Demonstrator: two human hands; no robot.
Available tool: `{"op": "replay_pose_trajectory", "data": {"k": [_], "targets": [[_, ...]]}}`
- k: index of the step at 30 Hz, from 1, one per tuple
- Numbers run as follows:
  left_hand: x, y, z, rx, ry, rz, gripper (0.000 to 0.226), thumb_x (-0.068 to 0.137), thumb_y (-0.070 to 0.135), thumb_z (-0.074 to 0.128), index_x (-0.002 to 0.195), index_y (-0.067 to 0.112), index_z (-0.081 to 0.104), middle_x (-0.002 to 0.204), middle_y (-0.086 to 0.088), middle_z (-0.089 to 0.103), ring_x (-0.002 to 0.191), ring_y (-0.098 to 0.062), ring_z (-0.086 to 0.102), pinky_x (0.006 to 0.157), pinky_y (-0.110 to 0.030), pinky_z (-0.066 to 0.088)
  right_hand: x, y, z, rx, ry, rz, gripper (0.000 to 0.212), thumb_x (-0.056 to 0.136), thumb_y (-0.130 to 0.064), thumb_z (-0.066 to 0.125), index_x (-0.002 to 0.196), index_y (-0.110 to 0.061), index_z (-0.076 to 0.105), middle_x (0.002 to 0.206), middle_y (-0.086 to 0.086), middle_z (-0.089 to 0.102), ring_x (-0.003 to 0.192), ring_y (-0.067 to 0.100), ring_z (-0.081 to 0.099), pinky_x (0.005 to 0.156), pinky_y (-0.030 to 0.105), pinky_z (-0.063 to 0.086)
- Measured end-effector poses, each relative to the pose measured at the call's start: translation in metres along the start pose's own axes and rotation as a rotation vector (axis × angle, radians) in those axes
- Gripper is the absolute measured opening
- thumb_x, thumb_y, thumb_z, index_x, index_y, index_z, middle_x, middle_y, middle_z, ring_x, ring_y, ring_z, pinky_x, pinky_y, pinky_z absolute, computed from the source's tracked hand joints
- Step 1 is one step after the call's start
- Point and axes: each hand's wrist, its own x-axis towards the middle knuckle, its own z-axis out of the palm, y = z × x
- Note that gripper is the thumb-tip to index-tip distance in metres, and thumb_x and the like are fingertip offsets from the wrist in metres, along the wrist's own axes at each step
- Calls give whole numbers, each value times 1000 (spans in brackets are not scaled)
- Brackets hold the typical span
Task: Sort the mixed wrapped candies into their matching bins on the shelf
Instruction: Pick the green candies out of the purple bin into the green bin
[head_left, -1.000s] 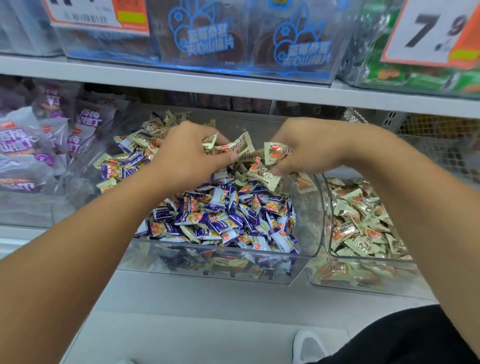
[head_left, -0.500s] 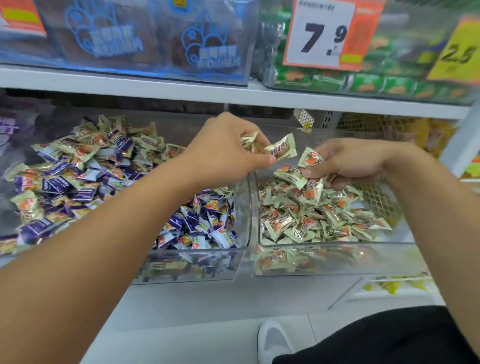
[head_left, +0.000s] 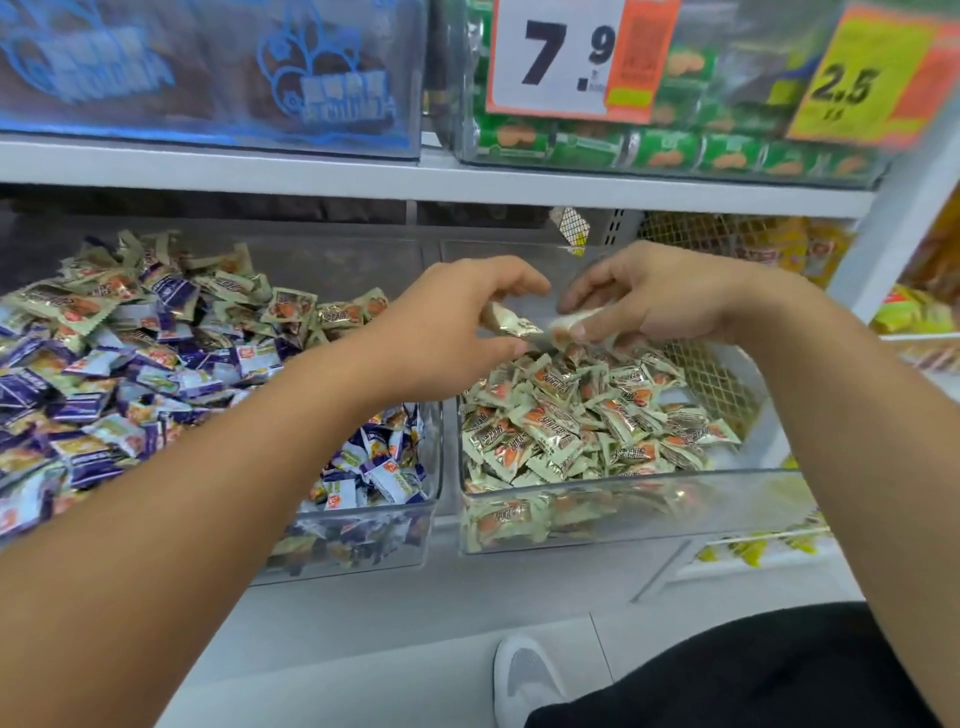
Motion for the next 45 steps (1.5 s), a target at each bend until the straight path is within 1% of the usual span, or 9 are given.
{"op": "replay_pose_trajectory", "data": {"k": [5, 10, 14, 24, 28, 34, 38, 43, 45], "targets": [[-4, -9, 1, -23, 72, 26, 51, 88, 22, 72, 135, 31, 54, 134, 12, 57, 123, -8, 52, 109, -36, 43, 2, -14, 4, -212, 90, -92, 31, 90, -12, 71, 119, -24, 70, 118, -7, 66, 96, 10, 68, 80, 28, 60], [-7, -10, 0, 155, 143, 41, 39, 91, 27, 67, 130, 27, 60, 131, 9, 61, 120, -8, 52, 96, -17, 32, -1, -20, 28, 28, -372, -6, 31, 95, -14, 66, 123, -26, 69, 129, -3, 65, 107, 20, 69, 83, 36, 60], [-7, -14, 1, 218, 140, 2, 32, 95, 26, 61, 127, 24, 61, 133, 2, 59, 126, -17, 50, 101, -27, 34, 16, -18, 61, -444, -541, 107, 51, 94, -30, 66, 142, -40, 50, 153, -6, 39, 133, 22, 48, 92, 38, 57], [-20, -20, -11, 223, 113, 42, 18, 97, 30, 58, 111, 25, 68, 123, 7, 61, 105, -11, 54, 89, -23, 32, 11, 18, 20, -757, -311, 567, 48, 98, -31, 61, 142, -13, 52, 148, 15, 46, 98, 31, 70, 79, 46, 61], [-29, -32, -25, 208, 217, -21, 13, 93, 30, 63, 102, 25, 71, 103, 11, 69, 81, 3, 57, 89, -27, 46, 0, -24, 7, -579, -76, 292, 30, 98, -31, 60, 124, -15, 66, 113, 8, 69, 83, 24, 72, 68, 37, 63], [-60, -82, -68, 418, 221, -404, 20, 84, 37, 71, 96, 21, 74, 89, 0, 73, 88, -22, 65, 76, -30, 49, -2, -128, 85, -395, 192, -476, 11, 87, -23, 71, 81, -18, 78, 74, -7, 72, 68, 2, 64, 61, 9, 47], [-84, -98, -75, 539, 65, -408, 52, 85, 41, 70, 132, 21, 60, 131, -5, 64, 120, -26, 58, 99, -36, 46, 56, -133, 126, -578, 194, -345, 25, 84, -5, 63, 108, -7, 69, 107, 15, 69, 98, 35, 67, 83, 48, 58], [-98, -109, -88, 404, -38, -523, 34, 92, 42, 63, 120, 22, 65, 94, -5, 71, 76, -20, 66, 73, -34, 54, 91, -152, 124, -812, -2, -70, 19, 95, -10, 60, 108, 2, 64, 89, 6, 61, 83, 28, 61, 72, 34, 53], [-101, -114, -92, 402, -16, -506, 32, 93, 36, 63, 122, 22, 63, 105, -4, 68, 82, -20, 63, 78, -34, 53, 101, -153, 133, -848, -79, -44, 15, 96, -13, 62, 104, -1, 61, 87, 3, 55, 80, 25, 57, 72, 35, 52]]}}
